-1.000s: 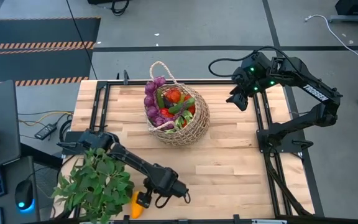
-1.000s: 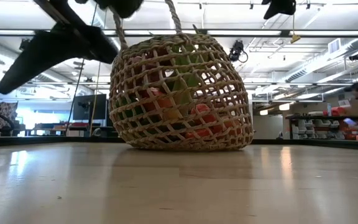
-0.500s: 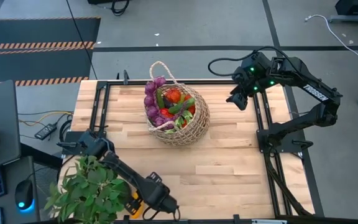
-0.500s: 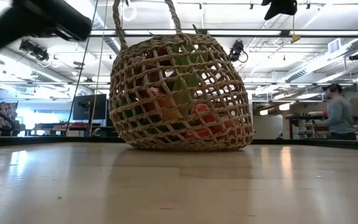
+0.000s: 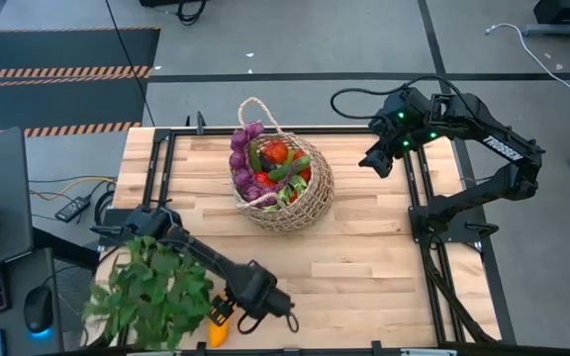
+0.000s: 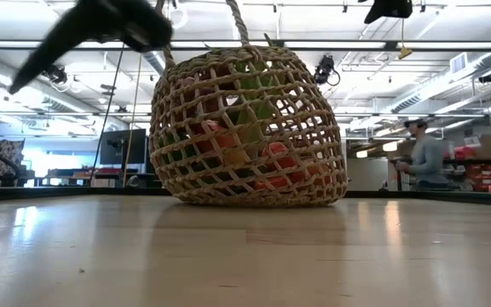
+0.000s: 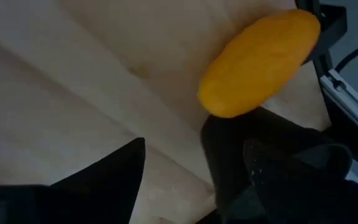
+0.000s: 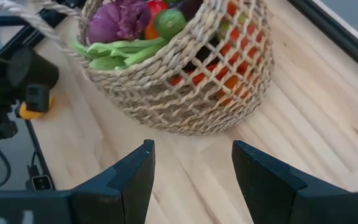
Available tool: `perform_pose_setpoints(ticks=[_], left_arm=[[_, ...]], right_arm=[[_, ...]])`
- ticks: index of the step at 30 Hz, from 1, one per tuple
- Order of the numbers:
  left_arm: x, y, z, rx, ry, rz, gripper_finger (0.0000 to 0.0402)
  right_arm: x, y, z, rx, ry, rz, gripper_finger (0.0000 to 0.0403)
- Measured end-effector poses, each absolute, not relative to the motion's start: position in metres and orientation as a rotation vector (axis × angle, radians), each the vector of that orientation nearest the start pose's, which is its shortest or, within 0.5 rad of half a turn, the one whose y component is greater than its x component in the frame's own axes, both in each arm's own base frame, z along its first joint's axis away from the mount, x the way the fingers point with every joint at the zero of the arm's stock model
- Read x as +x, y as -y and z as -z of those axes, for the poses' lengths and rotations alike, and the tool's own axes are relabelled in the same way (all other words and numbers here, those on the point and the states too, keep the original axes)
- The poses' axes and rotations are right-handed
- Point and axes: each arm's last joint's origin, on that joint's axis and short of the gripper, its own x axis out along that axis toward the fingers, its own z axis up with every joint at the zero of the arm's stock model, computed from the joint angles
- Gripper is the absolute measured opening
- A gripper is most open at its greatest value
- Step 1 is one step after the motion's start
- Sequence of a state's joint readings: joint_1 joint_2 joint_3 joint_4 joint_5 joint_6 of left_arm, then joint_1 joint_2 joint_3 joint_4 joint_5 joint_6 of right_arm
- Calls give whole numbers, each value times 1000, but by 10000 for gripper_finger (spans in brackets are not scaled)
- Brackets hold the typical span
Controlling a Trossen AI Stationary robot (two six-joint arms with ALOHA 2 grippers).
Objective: Build produce basket
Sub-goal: Put the yellow mango into the brown basket
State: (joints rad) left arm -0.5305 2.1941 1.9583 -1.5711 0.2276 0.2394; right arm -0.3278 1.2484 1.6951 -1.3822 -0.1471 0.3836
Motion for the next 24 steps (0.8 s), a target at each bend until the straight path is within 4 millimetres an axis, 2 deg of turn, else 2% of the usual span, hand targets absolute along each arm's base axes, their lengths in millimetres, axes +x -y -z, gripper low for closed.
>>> perform_pose_setpoints(ticks=[4,8,12,16,20,24], left_arm=[[355,182,-239,432,-1720,662,271],[362,142,-266,369,-1664,505,263],[358,106,-296,210,-1605,349,254],[346,81,-328,64,-1529,217,241],[340,68,-369,-33,-1366,112,224],[337,57,-423,-81,-1091,2,204]], right_arm=[[181,52,-436,536,-884,343,219],[181,51,-435,491,-896,343,219],[181,51,-435,458,-901,329,219],[181,51,-435,431,-904,314,219],[181,51,-435,408,-907,299,219],[181,51,-436,392,-903,277,219]])
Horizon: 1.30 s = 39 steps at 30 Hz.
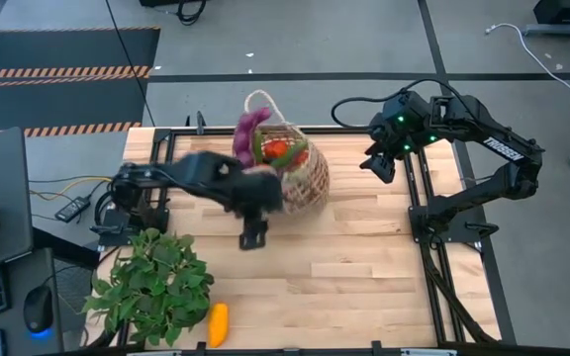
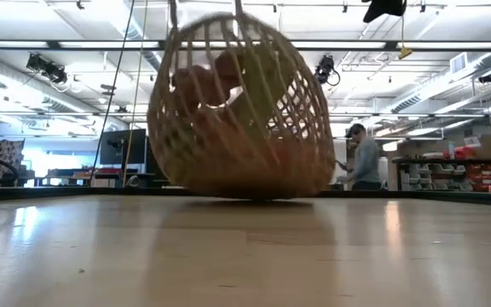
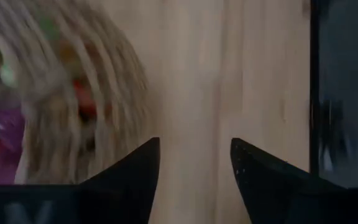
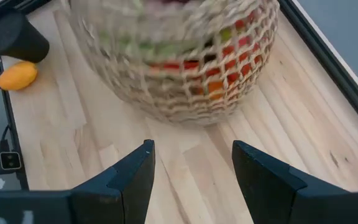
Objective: Build produce basket
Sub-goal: Put the yellow mango into the brown basket
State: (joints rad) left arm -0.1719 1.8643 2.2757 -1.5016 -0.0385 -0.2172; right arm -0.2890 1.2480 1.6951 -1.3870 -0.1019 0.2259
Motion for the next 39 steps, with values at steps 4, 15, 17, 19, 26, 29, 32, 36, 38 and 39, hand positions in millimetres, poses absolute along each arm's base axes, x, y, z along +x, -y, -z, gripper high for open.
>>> perform_pose_setpoints(ticks=[4,15,17,19,26,29,32,36,38,39], left_arm=[[336,47,-455,-106,-844,-119,184],[340,51,-462,-144,-747,-109,160],[340,51,-463,-148,-730,-107,160],[342,51,-465,-151,-710,-109,160],[342,56,-464,-146,-713,-99,160],[347,60,-460,-143,-713,-90,160],[353,62,-455,-143,-720,-86,161],[369,63,-442,-169,-736,-102,172],[378,64,-432,-194,-765,-95,186],[383,64,-427,-204,-780,-78,195]], right_arm=[[181,51,-436,363,-903,263,219],[180,50,-435,341,-926,246,219],[180,50,-435,350,-926,250,219],[180,50,-435,355,-926,252,219],[180,50,-435,366,-925,258,219],[180,50,-435,382,-924,266,219],[180,50,-435,383,-924,266,219],[180,50,-435,383,-925,267,219],[179,50,-435,384,-927,267,219],[179,50,-435,387,-927,268,219]])
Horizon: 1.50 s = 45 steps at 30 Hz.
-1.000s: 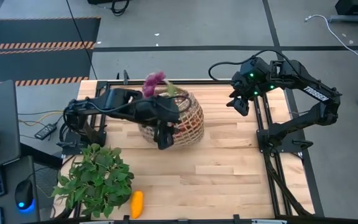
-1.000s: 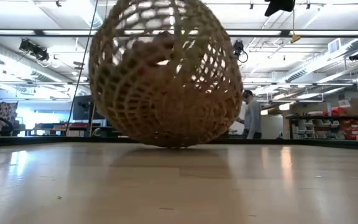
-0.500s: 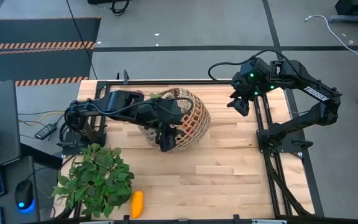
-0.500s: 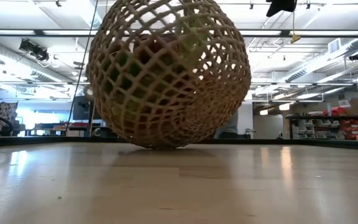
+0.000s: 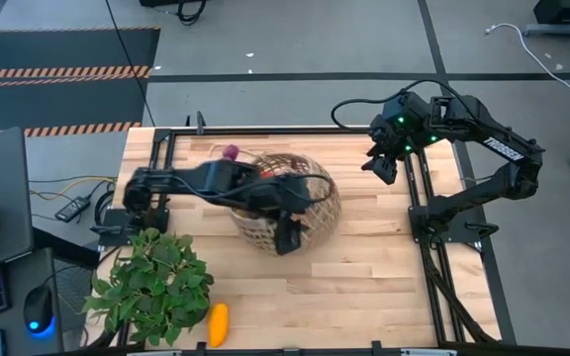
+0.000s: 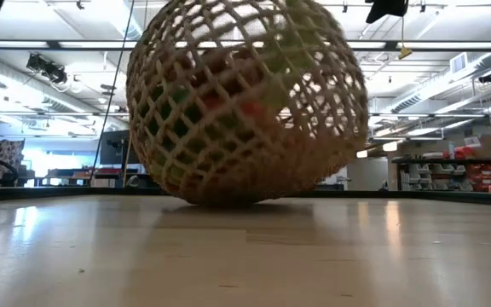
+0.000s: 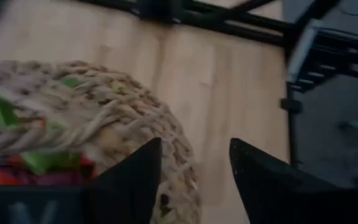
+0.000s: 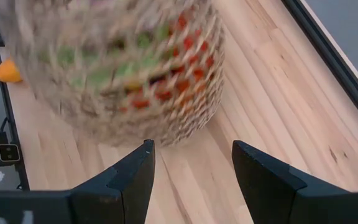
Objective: Build produce basket
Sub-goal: Put the yellow mango into the brown basket
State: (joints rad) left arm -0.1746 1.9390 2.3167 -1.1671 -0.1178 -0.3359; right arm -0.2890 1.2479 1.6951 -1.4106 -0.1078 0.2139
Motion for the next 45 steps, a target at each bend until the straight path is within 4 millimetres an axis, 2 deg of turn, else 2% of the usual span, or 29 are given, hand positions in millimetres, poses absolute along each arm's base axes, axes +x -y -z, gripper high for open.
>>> perform_pose_setpoints(ticks=[6,11,15,25,27,32,35,39,45], left_arm=[[418,65,-412,-380,-721,66,252],[434,64,-390,-570,-835,208,273],[442,69,-381,-670,-891,296,274],[448,78,-393,-858,-846,478,272],[451,85,-386,-863,-875,499,269],[463,102,-354,-895,-1016,545,261],[469,105,-343,-899,-1041,550,259],[472,104,-340,-917,-1041,541,261],[477,113,-349,-989,-998,664,263]], right_arm=[[179,50,-434,393,-932,260,219],[179,49,-434,417,-935,255,219],[178,49,-434,424,-946,258,220],[178,49,-434,430,-944,261,220],[178,49,-434,430,-945,262,220],[178,48,-434,423,-946,260,220],[179,45,-434,417,-948,248,220],[178,42,-434,405,-948,239,220],[175,39,-436,391,-933,271,220]])
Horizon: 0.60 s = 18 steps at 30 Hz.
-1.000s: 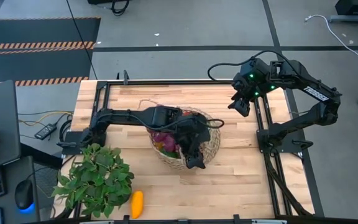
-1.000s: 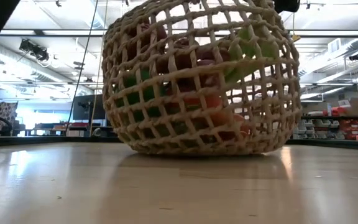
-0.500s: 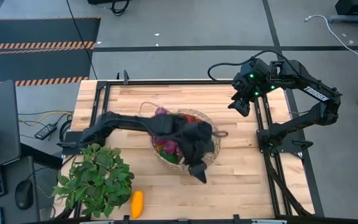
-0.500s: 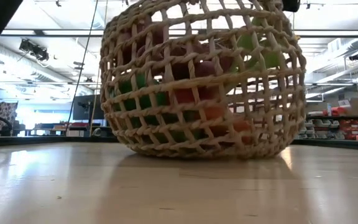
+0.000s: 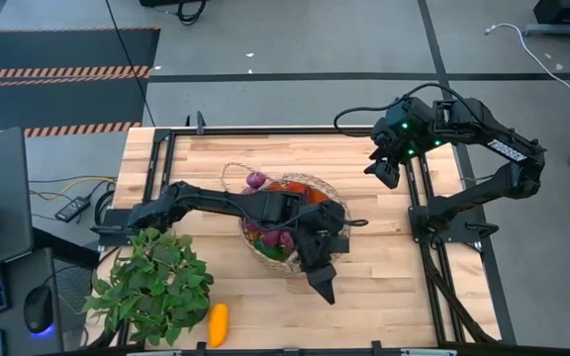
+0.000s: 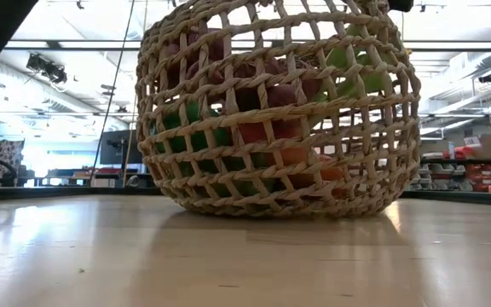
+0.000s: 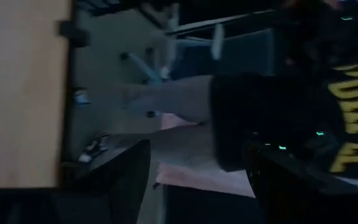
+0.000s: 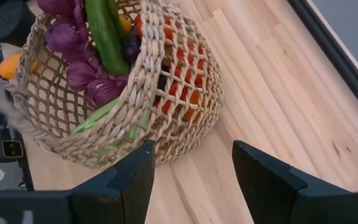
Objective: Build produce basket
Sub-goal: Put the yellow mango into the brown basket
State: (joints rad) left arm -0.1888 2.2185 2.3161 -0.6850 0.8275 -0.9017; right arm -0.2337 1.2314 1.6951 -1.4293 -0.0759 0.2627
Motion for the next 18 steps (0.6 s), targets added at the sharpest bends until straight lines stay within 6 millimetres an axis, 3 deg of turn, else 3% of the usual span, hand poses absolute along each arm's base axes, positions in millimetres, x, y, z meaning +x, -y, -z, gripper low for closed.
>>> perform_pose_setpoints(ticks=[9,13,18], left_arm=[[481,118,-359,-1042,-952,740,263],[476,118,-344,-980,-1036,664,263],[486,121,-316,-979,-1100,621,262]], right_arm=[[169,38,-439,389,-908,277,220],[169,38,-442,412,-877,286,220],[169,37,-444,425,-846,288,220]])
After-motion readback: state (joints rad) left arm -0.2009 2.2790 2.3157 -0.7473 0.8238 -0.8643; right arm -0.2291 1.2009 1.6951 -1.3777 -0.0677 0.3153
